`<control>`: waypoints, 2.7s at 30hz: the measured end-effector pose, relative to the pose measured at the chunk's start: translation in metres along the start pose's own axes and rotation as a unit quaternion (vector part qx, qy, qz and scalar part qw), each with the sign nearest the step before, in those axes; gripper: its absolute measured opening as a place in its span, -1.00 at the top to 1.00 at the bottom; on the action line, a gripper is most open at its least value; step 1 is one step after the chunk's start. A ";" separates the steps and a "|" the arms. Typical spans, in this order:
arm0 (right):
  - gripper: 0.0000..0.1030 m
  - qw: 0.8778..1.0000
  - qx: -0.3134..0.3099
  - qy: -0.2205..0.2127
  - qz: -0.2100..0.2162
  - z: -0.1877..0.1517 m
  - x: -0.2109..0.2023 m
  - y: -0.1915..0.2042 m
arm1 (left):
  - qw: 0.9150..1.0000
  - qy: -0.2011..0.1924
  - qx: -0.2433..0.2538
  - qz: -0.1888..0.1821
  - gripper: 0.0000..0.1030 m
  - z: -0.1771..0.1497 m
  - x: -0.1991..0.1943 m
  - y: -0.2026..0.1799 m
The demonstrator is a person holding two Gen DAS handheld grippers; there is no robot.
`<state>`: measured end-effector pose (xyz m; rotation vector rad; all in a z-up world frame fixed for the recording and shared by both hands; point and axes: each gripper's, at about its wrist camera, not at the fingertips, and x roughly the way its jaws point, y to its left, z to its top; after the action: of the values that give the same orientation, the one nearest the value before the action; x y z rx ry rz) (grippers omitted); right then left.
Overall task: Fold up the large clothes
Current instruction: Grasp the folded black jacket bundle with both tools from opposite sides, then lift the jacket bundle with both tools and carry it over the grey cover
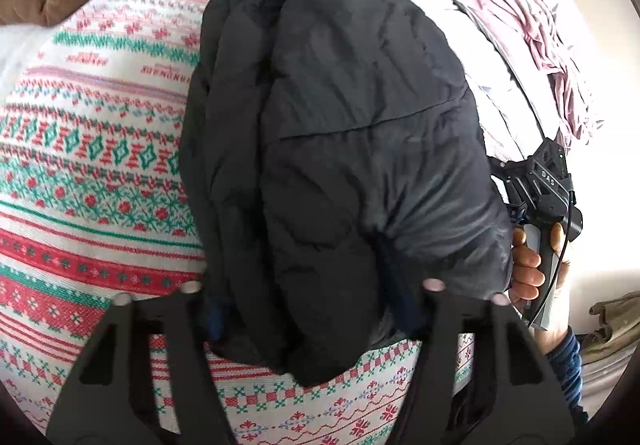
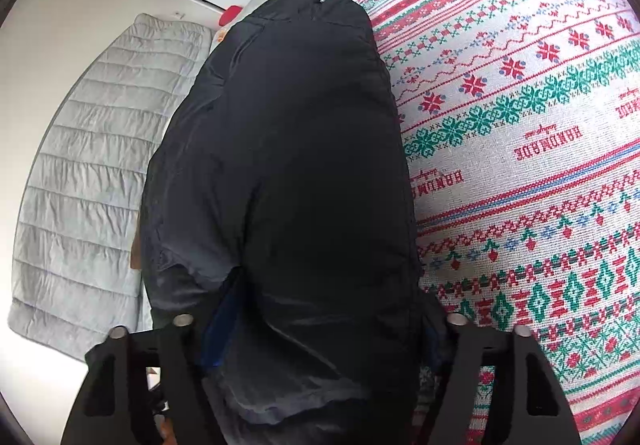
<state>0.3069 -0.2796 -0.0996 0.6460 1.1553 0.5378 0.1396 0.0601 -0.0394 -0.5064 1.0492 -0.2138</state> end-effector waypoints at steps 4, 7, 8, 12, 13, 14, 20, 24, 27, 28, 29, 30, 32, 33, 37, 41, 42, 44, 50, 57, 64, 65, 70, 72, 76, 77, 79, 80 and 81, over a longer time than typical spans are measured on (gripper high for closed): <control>0.04 0.999 -0.028 -0.016 -0.018 -0.004 -0.008 0.015 | 1.000 -0.014 0.004 0.000 0.23 0.004 -0.005 -0.004; 0.21 0.997 -0.057 -0.030 -0.037 -0.007 -0.011 0.032 | 1.000 -0.019 0.013 0.006 0.33 0.004 -0.006 -0.005; 0.25 0.996 -0.064 -0.034 -0.043 -0.008 -0.011 0.037 | 1.000 -0.021 0.016 0.007 0.35 0.003 -0.006 -0.006; 0.26 0.995 -0.076 -0.040 -0.054 -0.009 -0.009 0.049 | 1.000 -0.017 0.007 0.001 0.34 0.004 -0.004 -0.002; 0.26 0.995 -0.074 -0.038 -0.053 -0.009 -0.007 0.049 | 1.000 -0.015 0.003 -0.002 0.33 0.005 -0.003 -0.001; 0.26 0.995 -0.071 -0.037 -0.051 -0.007 -0.002 0.054 | 1.000 -0.014 0.000 -0.005 0.32 0.004 -0.002 -0.001; 0.26 0.996 -0.068 -0.033 -0.049 -0.008 0.004 0.048 | 1.000 -0.001 -0.010 -0.015 0.11 0.004 0.006 0.004; 0.26 0.995 -0.076 -0.033 -0.057 -0.012 0.002 0.044 | 1.000 -0.012 0.011 -0.002 0.26 0.003 0.004 -0.003; 0.30 0.991 -0.100 -0.041 -0.080 -0.017 0.000 0.055 | 0.998 -0.028 0.040 0.026 0.45 0.001 0.000 -0.016; 0.33 0.987 -0.119 -0.048 -0.096 -0.019 -0.002 0.063 | 0.998 -0.033 0.047 0.034 0.48 0.001 -0.003 -0.020; 0.38 0.983 -0.136 -0.054 -0.109 -0.022 -0.003 0.070 | 0.997 -0.036 0.050 0.037 0.53 0.002 -0.005 -0.020; 0.40 0.979 -0.152 -0.062 -0.121 -0.024 -0.005 0.078 | 0.997 -0.042 0.052 0.041 0.57 0.003 -0.009 -0.022; 0.46 0.970 -0.182 -0.078 -0.140 -0.030 -0.009 0.094 | 0.996 -0.050 0.055 0.044 0.60 0.006 -0.014 -0.021; 0.47 0.967 -0.192 -0.085 -0.146 -0.032 -0.011 0.099 | 0.996 -0.057 0.058 0.046 0.61 0.008 -0.018 -0.023; 0.51 0.955 -0.220 -0.115 -0.162 -0.039 -0.018 0.116 | 0.993 -0.079 0.078 0.047 0.63 0.012 -0.030 -0.028; 0.54 0.948 -0.235 -0.139 -0.166 -0.040 -0.027 0.122 | 0.991 -0.090 0.089 0.042 0.64 0.013 -0.036 -0.032; 0.54 0.943 -0.243 -0.147 -0.173 -0.042 -0.028 0.126 | 0.990 -0.094 0.094 0.045 0.65 0.013 -0.038 -0.034; 0.55 0.931 -0.263 -0.163 -0.192 -0.046 -0.030 0.135 | 0.988 -0.102 0.104 0.050 0.65 0.013 -0.041 -0.035; 0.55 0.911 -0.290 -0.197 -0.216 -0.057 -0.040 0.155 | 0.989 -0.117 0.090 0.029 0.66 0.024 -0.051 -0.033; 0.56 0.902 -0.296 -0.226 -0.220 -0.057 -0.050 0.168 | 0.985 -0.140 0.097 0.025 0.66 0.031 -0.060 -0.039; 0.57 0.899 -0.290 -0.242 -0.222 -0.052 -0.053 0.176 | 0.983 -0.154 0.093 0.020 0.67 0.043 -0.063 -0.042; 0.57 0.899 -0.288 -0.244 -0.221 -0.049 -0.053 0.176 | 0.983 -0.157 0.090 0.017 0.67 0.045 -0.064 -0.043; 0.59 0.902 -0.268 -0.263 -0.213 -0.037 -0.059 0.184 | 0.981 -0.176 0.079 0.000 0.69 0.062 -0.074 -0.045; 0.61 0.891 -0.275 -0.280 -0.228 -0.035 -0.058 0.196 | 0.979 -0.188 0.078 -0.007 0.69 0.072 -0.080 -0.046; 0.64 0.871 -0.296 -0.308 -0.242 -0.033 -0.054 0.224 | 0.975 -0.208 0.077 -0.013 0.70 0.093 -0.094 -0.042; 0.65 0.867 -0.301 -0.312 -0.244 -0.031 -0.051 0.232 | 0.975 -0.209 0.077 -0.014 0.70 0.098 -0.097 -0.041; 0.66 0.862 -0.310 -0.320 -0.243 -0.022 -0.047 0.251 | 0.972 -0.220 0.082 -0.016 0.70 0.115 -0.111 -0.036; 0.66 0.860 -0.312 -0.324 -0.240 -0.017 -0.044 0.261 | 0.970 -0.226 0.085 -0.015 0.70 0.120 -0.116 -0.033; 0.67 0.859 -0.315 -0.327 -0.236 -0.011 -0.041 0.273 | 0.968 -0.237 0.086 -0.014 0.70 0.132 -0.128 -0.028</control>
<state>0.2669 -0.1141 0.1178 -0.0565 0.4037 0.2088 0.1931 0.1262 0.1255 -0.3890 0.5500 -0.1944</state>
